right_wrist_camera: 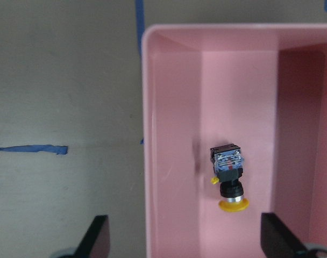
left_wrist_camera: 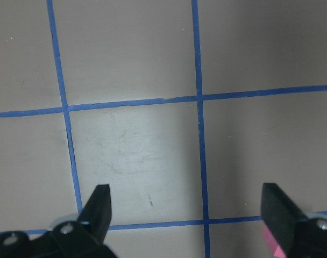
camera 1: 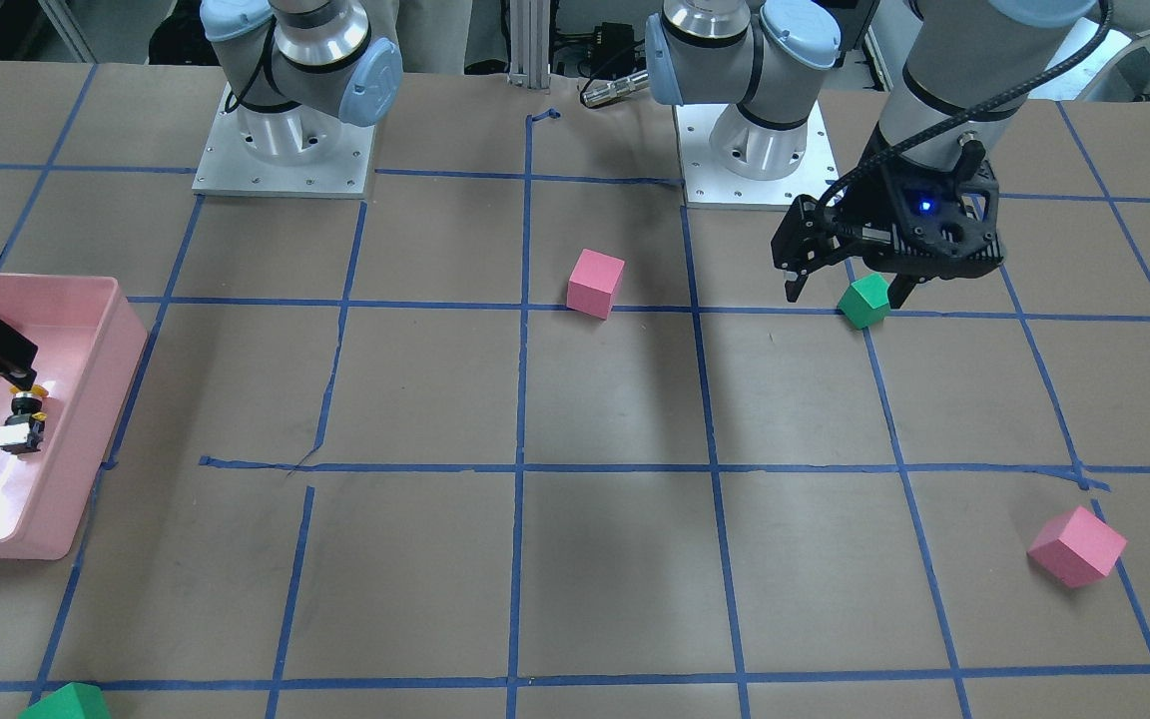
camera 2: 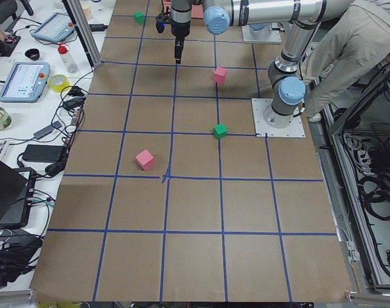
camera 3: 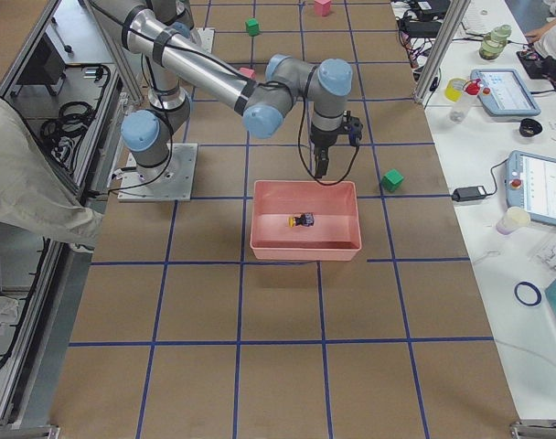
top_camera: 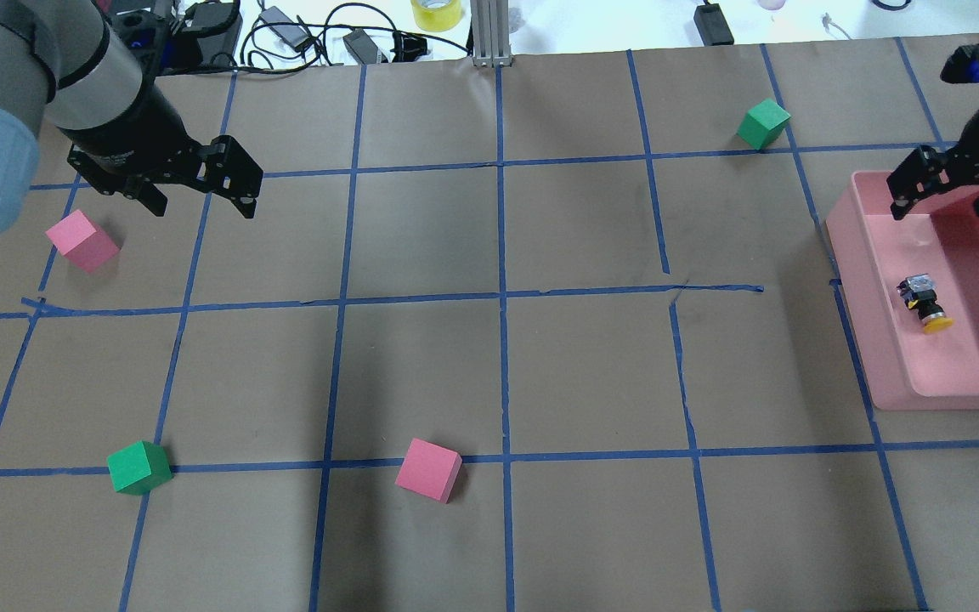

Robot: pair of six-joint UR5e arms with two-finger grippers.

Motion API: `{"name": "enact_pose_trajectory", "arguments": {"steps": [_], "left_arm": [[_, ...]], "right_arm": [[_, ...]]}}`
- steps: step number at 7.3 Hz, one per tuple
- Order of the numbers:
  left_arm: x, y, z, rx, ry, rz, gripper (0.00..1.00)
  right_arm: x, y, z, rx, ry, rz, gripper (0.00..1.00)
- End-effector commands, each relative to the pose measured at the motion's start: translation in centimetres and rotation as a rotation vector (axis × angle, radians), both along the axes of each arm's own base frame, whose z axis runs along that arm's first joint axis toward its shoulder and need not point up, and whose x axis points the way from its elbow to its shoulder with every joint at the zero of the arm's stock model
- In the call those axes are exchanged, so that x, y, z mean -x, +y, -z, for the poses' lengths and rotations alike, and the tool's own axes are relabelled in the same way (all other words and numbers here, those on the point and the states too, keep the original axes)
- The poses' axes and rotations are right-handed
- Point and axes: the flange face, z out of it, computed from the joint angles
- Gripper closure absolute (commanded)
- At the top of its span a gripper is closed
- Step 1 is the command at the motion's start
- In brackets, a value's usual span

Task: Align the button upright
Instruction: 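Lower the right gripper into the tray onto the black button switch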

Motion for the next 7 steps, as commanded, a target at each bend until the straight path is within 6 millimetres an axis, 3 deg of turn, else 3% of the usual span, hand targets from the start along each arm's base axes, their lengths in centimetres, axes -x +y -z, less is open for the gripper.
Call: {"name": "enact_pose_trajectory", "arguments": {"steps": [1,7], "left_arm": [[0.0,0.0,0.0,0.001,0.000,0.000,0.00],[0.0,0.1,-0.3,0.007,-0.005,0.038,0.00]], "right_arm": [[4.2,1.8,6.2,0.013,0.021,0.020,0.00],[4.5,1.5,9.9,-0.013,0.001,0.015,0.00]]}}
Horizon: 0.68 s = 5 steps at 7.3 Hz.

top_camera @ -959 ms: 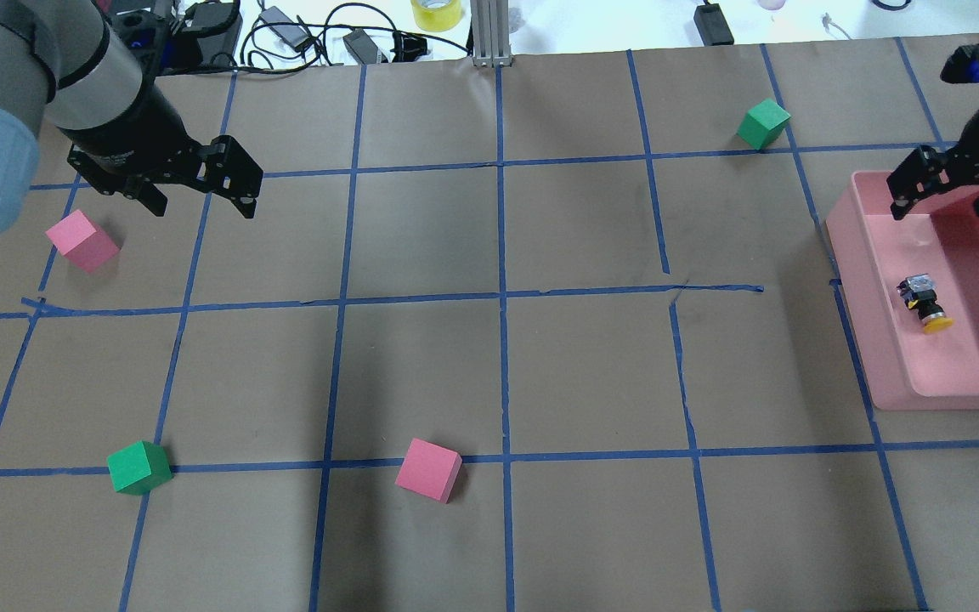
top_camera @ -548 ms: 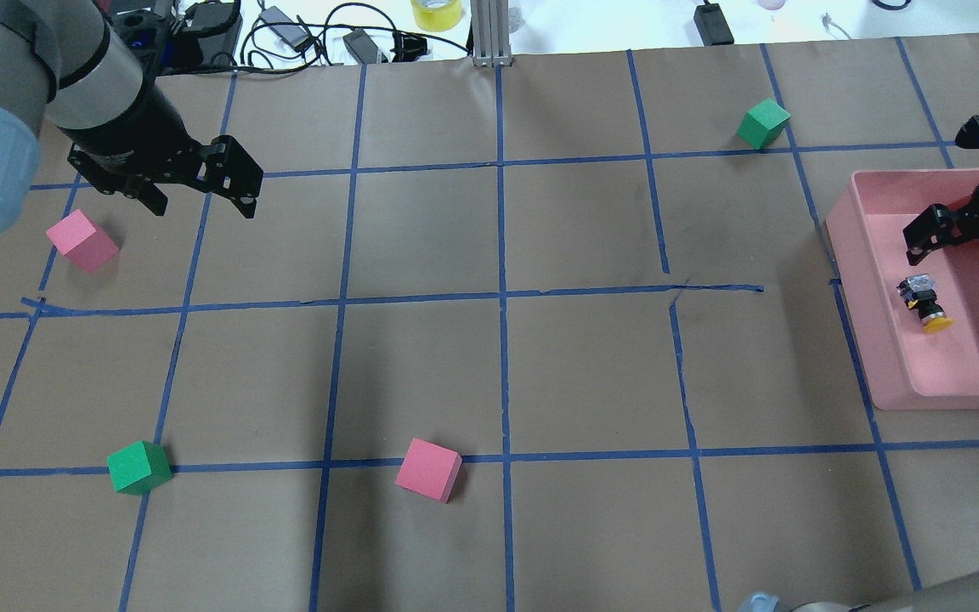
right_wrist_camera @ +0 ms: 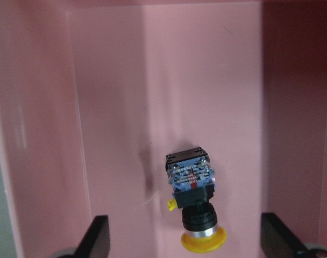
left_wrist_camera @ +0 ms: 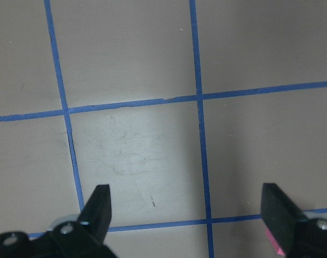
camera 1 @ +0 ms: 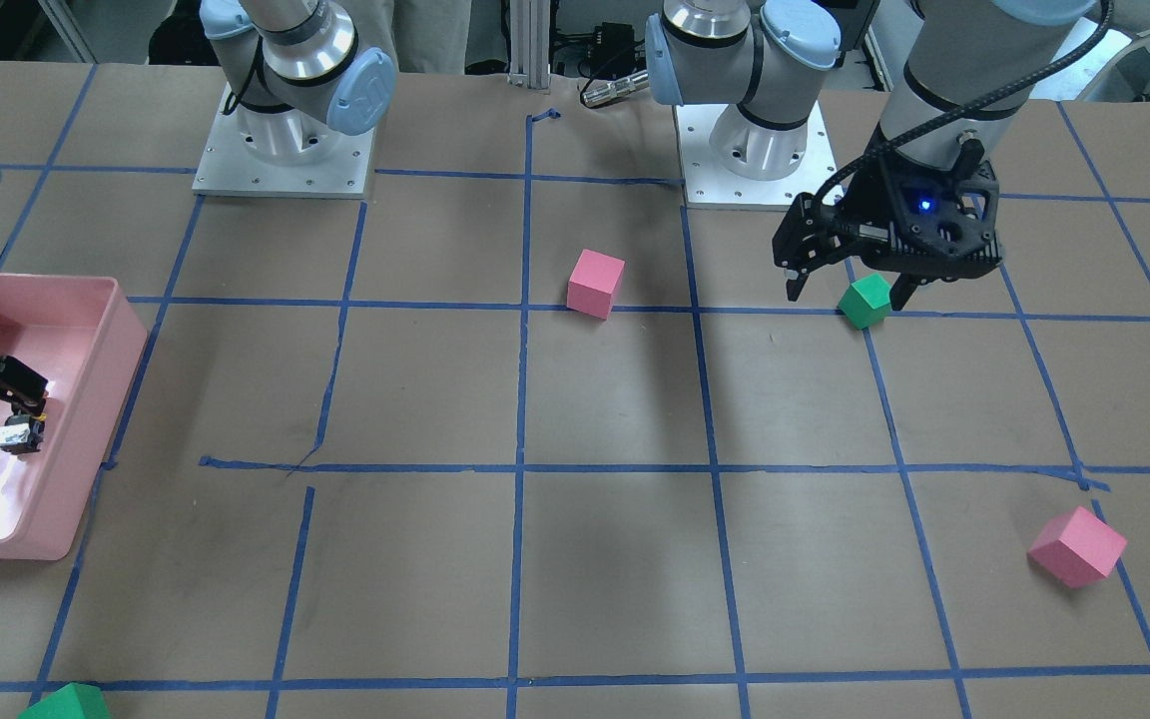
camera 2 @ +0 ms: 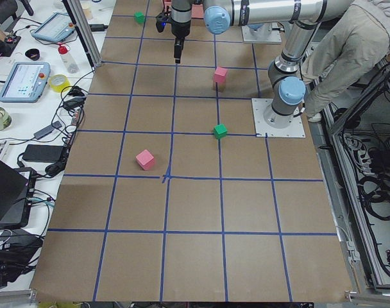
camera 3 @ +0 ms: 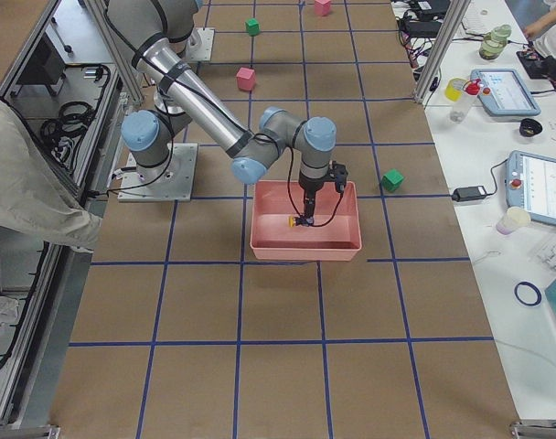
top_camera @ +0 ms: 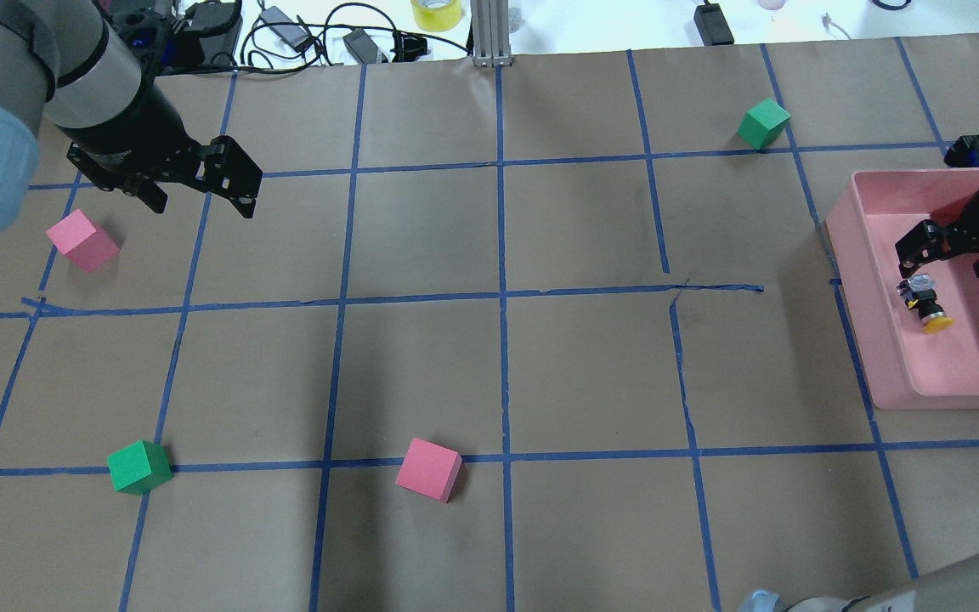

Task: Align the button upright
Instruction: 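Lower the right gripper into the tray onto the black button switch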

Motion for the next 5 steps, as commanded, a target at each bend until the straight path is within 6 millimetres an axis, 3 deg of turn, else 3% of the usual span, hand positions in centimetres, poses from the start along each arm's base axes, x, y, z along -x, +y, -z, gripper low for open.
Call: {"name": "enact_pose_trajectory", "arguments": {"steps": [1,5], "left_arm": [[0.0,0.0,-0.1,0.003,-0.002,0.020,0.00],[0.0,0.0,-0.2,0.011,-0.003,0.023,0.00]], "right_arm": [[0.0,-0.3,1.3,-0.010,-0.022,-0.059,0.00],[0.5,-1.1,2.8,0.006,-0.011,-0.180,0.00]]}}
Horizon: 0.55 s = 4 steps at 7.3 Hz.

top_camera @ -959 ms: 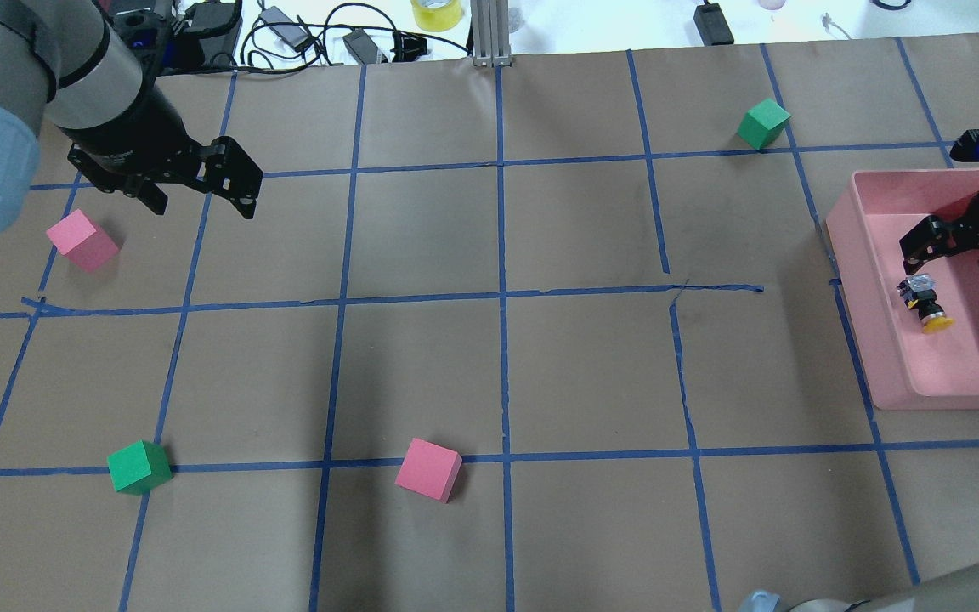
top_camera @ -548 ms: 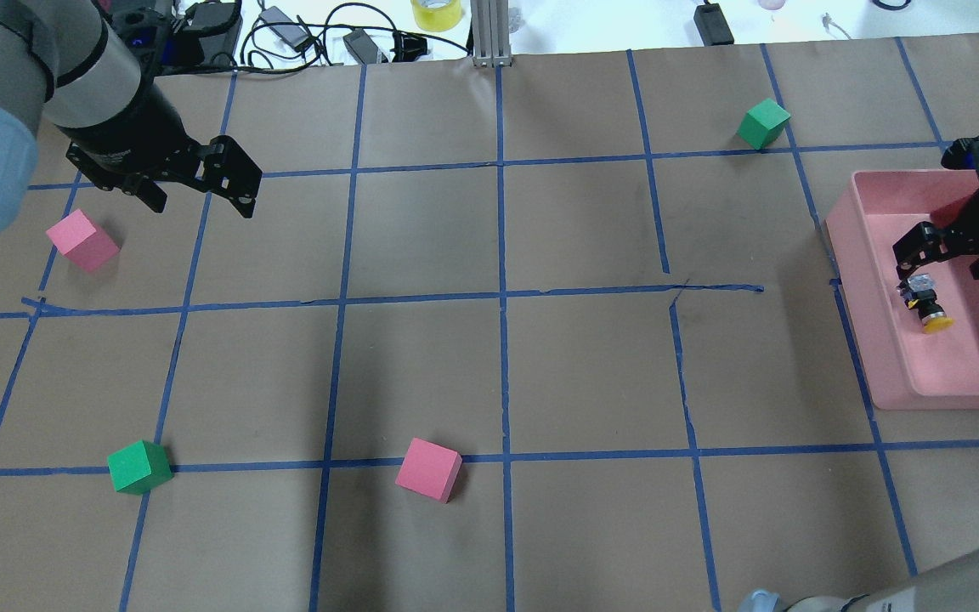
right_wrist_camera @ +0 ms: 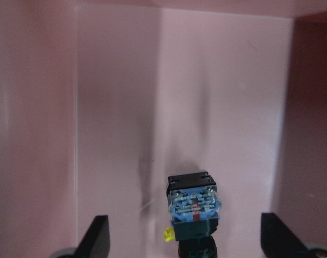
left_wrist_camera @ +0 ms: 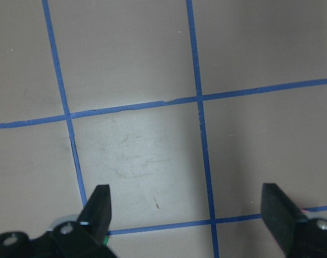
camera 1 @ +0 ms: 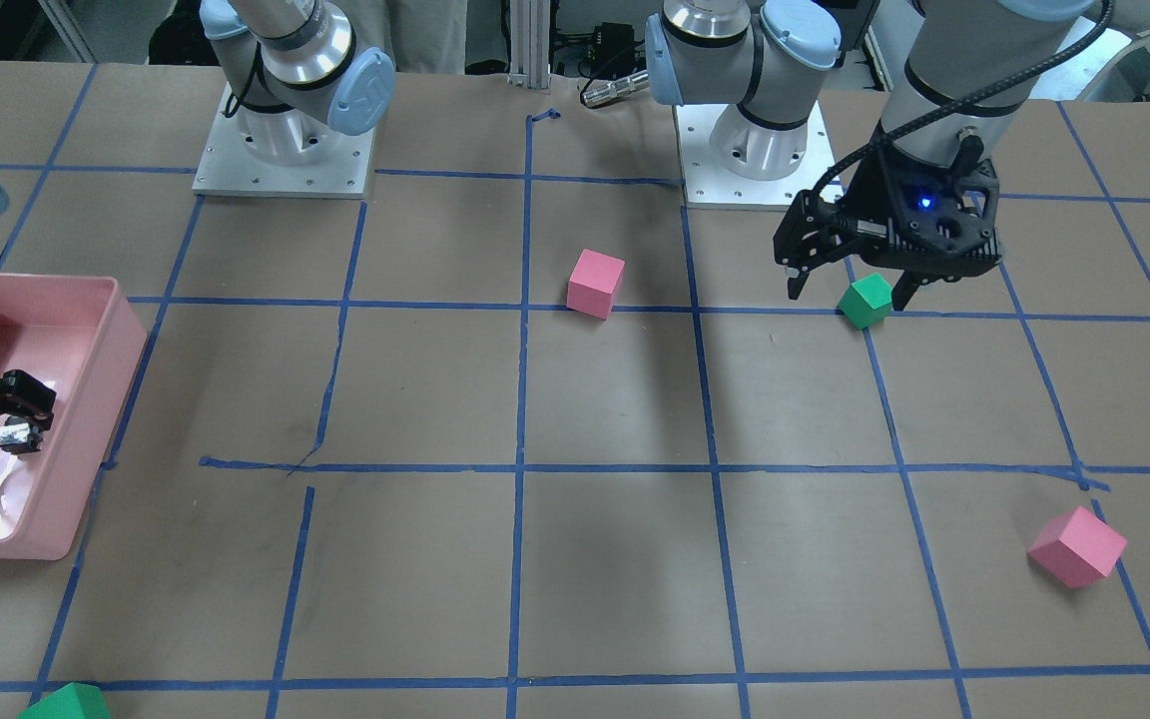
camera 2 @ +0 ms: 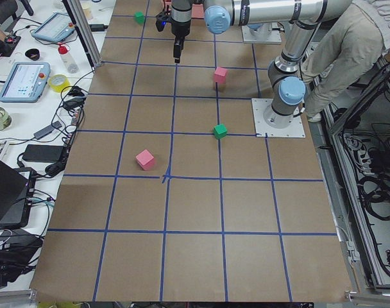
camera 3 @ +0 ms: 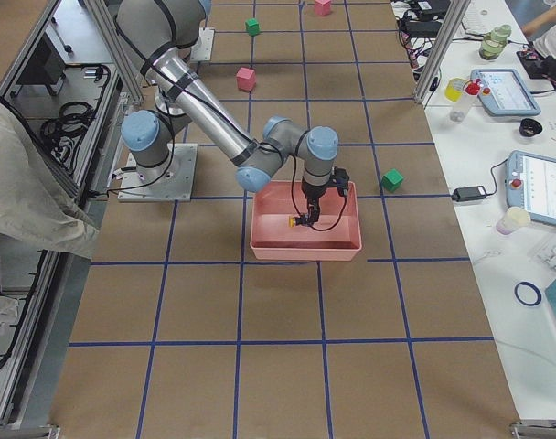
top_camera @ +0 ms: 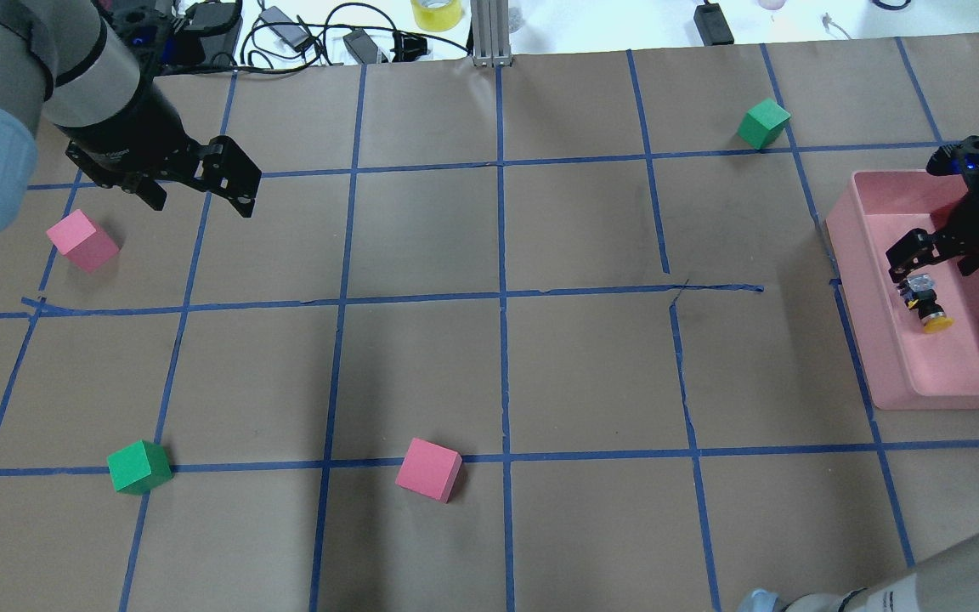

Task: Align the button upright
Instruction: 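Lower the right gripper into the tray onto the black button switch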

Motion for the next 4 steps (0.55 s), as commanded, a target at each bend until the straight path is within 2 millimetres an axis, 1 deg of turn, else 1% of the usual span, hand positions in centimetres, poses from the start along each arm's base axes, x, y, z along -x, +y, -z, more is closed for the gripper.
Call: {"name": "enact_pose_trajectory", "arguments": {"steps": [1,2,3,4], "left_arm": [[-0.1,0.0,0.0,-0.002,-0.001,-0.001,0.00],[-0.2,-0.1,0.0,0.006,-0.001,-0.001,0.00],[-0.2,-0.2,0.0,0.010,-0.002,0.003,0.00],[-0.2,-0.2,0.0,0.010,-0.002,0.003,0.00]], "right_arm": [[0.1,-0.2,0.7,-0.004,-0.003,-0.072,0.00],[0.0,-0.2,0.7,-0.001,-0.011,-0.086,0.00],[0.0,-0.3,1.4,-0.006,-0.027,-0.149,0.00],[0.0,-0.3,1.8,-0.010,-0.034,-0.152,0.00]]}}
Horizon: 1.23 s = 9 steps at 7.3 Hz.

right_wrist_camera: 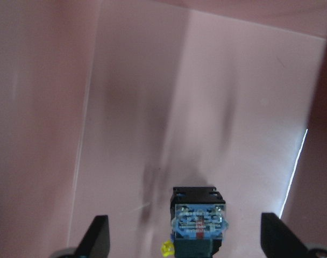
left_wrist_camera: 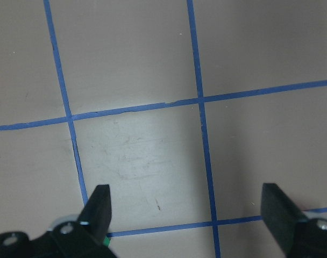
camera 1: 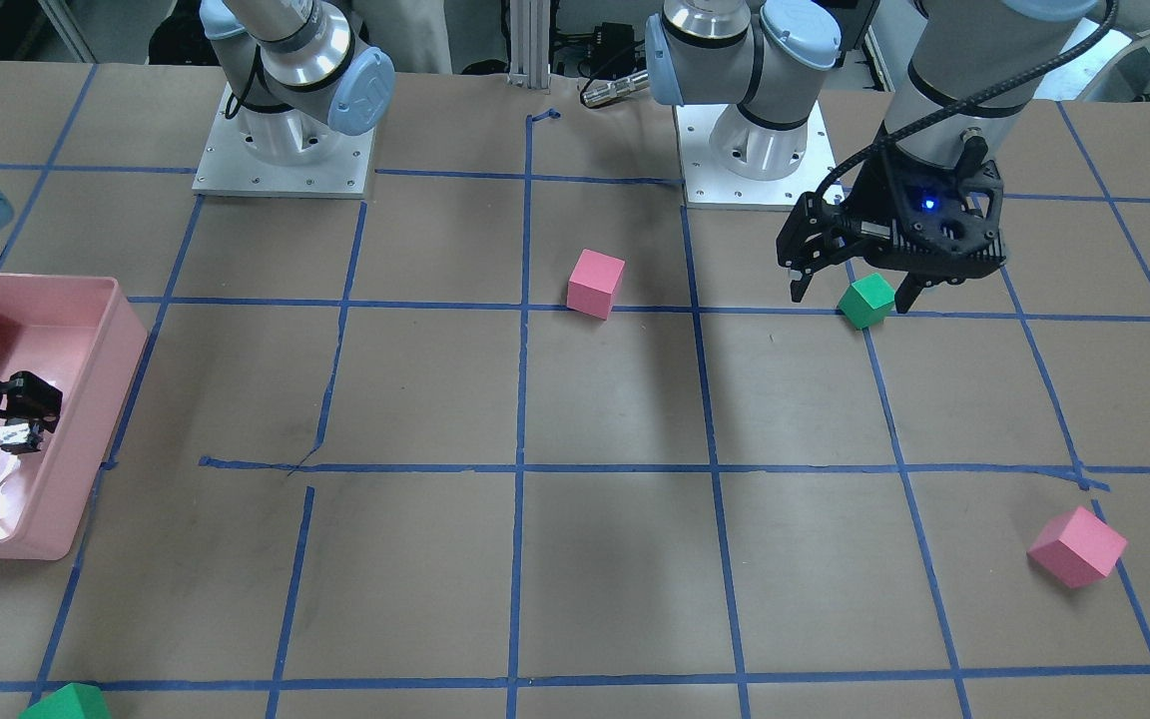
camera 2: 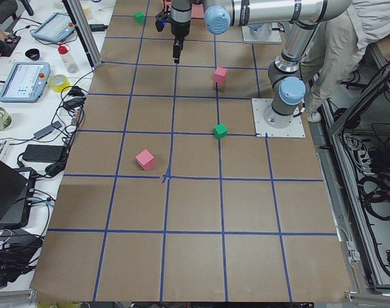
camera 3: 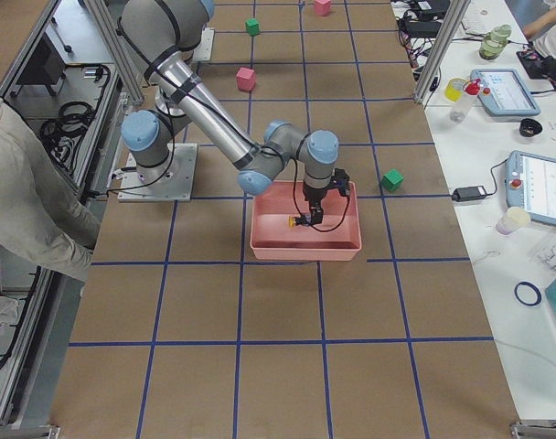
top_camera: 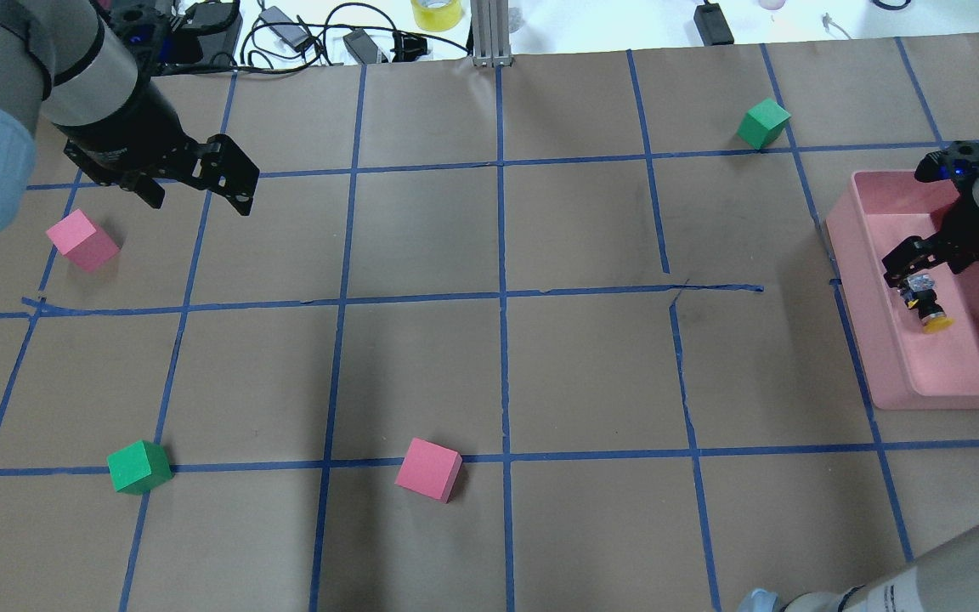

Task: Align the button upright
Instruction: 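Lower the right gripper into the tray onto the black button switch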

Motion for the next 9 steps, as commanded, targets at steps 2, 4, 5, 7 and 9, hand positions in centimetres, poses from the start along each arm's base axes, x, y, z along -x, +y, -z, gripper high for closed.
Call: {"name": "enact_pose_trajectory", "arguments": {"steps": [2,4,5,7,9], "left_arm": [[0.0,-0.1,0.0,0.002,0.001,0.005,0.00],[-0.3,-0.3,0.8,-0.016,0.003,-0.002,0.00],[-0.4,-0.3,1.5,-0.020,0.008,-0.006,0.00],[-0.4,-0.5,1.7,-0.011,0.007,-0.003,0.00],[-0.4,-0.6,1.5,0.004,0.001,0.000,0.00]], "right_arm": [[0.2,0.0,1.1,-0.014,-0.018,-0.024,0.00],[0.2,0.5,1.7,-0.026,-0.026,-0.021,0.00],[0.0,0.7,2.0,-0.034,-0.029,-0.021,0.02],[0.2,0.4,2.0,-0.013,-0.016,-0.021,0.28],[0.5,0.2,2.9,-0.013,0.000,-0.021,0.56]]}}
